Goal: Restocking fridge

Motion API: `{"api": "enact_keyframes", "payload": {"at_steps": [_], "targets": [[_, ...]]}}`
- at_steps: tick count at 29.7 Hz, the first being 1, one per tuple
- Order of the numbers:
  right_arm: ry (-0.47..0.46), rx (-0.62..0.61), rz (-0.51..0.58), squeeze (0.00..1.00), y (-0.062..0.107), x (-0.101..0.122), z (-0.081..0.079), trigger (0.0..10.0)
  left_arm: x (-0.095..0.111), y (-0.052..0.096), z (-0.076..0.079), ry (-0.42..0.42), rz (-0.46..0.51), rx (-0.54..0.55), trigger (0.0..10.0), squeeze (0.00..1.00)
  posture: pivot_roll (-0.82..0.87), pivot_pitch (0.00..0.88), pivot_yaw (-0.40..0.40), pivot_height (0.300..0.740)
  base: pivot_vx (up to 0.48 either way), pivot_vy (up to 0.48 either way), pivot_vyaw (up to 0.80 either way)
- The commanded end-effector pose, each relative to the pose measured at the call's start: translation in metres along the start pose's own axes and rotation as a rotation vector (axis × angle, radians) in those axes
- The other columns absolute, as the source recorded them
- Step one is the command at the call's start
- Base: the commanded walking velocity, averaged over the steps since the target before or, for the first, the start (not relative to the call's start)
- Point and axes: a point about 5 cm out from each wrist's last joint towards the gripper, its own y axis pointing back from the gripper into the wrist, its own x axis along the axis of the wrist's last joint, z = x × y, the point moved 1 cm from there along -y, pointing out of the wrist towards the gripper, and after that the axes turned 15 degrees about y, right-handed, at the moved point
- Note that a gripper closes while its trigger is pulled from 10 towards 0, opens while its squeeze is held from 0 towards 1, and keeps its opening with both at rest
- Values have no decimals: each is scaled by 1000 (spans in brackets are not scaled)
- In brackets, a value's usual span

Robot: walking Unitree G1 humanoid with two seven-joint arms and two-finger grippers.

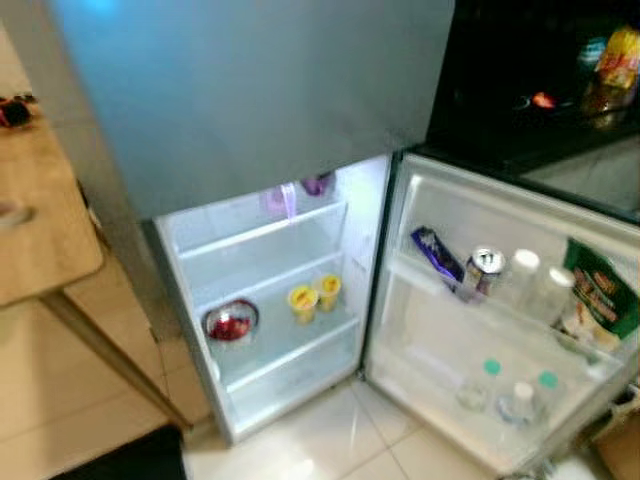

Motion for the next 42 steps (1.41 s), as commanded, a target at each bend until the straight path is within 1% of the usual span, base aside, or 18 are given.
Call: {"api": "enact_keyframes", "payload": {"at_steps": [1,13,32,39,42], "targets": [[8,-3,7,0,0,3,2,10000,-6,2,-4,-10,-29,7,10000,0,-85,19,9,740,0,0,0],[8,5,11,0,0,4,1,10000,-7,2,-6,-20,-45,7,10000,0,-88,16,8,740,0,0,0],[3,9,20,0,-1,7,-1,10000,-13,2,-2,-35,-71,-12,10000,0,-89,11,11,740,0,-426,0],[3,16,18,0,-2,6,-3,10000,-13,2,-2,-34,-72,-11,10000,0,-87,10,13,740,0,-430,-736],[-26,5,31,0,-1,7,-2,10000,-13,2,-3,-30,-67,3,10000,0,-89,9,15,740,0,0,-338]]}}
